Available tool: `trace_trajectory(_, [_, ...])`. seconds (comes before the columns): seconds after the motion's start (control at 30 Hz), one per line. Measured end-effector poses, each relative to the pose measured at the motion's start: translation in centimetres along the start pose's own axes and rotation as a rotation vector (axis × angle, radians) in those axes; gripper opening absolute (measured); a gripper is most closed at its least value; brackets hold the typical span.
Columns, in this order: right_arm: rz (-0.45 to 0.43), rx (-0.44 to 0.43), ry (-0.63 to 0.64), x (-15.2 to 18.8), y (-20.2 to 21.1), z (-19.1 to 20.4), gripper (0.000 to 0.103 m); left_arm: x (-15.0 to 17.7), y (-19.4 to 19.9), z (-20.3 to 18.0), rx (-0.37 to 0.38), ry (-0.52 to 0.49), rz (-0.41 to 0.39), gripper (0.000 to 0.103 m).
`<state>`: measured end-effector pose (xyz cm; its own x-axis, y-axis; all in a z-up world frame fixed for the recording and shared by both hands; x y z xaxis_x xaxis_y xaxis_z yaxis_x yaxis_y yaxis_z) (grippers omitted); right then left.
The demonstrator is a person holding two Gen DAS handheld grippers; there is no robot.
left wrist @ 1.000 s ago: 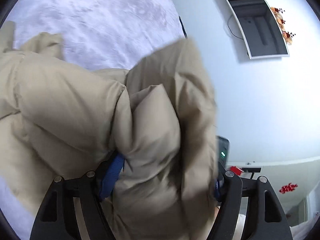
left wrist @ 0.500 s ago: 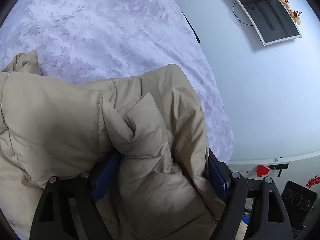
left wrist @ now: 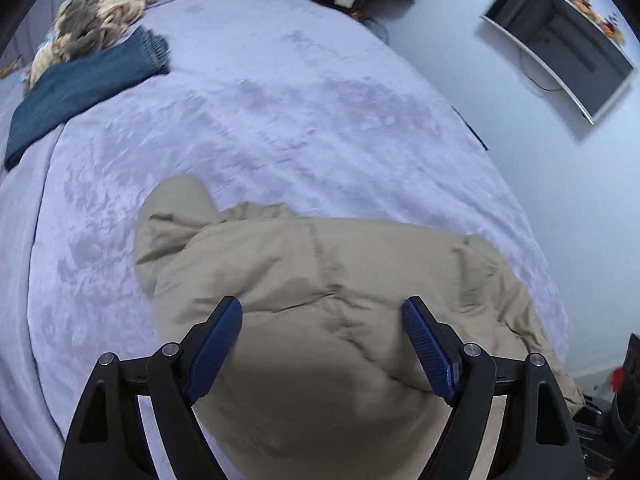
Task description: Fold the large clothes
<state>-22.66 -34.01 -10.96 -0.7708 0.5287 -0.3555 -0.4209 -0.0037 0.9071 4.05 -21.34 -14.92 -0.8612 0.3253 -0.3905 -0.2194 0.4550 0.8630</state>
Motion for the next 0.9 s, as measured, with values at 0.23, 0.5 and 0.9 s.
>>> trace_trajectory(0.23, [0.039,0.039,-0.062,0.3,-3.0,-4.7,0.02,-0.3,-5.4,-5.1,0.0,-0.1,-0.016,0.083])
trace_trajectory(0.5, [0.106,0.011,-0.174,1.7,-6.4,-10.6,0.022,0.0,-8.4,-10.8,0.006,-0.189,0.034,0.083])
trace_trajectory(0.9, [-0.008,-0.178,-0.1,-5.1,0.2,-11.1,0.066,0.2,-8.8,-9.6,-0.033,-0.18,0.047,0.085])
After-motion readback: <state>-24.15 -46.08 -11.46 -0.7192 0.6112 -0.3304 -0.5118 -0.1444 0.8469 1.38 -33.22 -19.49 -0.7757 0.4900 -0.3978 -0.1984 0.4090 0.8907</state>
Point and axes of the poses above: each gripper's, at about its wrist camera, not at the fingertips, and y roughly against the way its jaws point, z to its left, x to its underside, the point moved 3 cm from there along -y, roughly the way its jaws point, and after that the axes turned 1 degree about y, right-handed, at the moved point
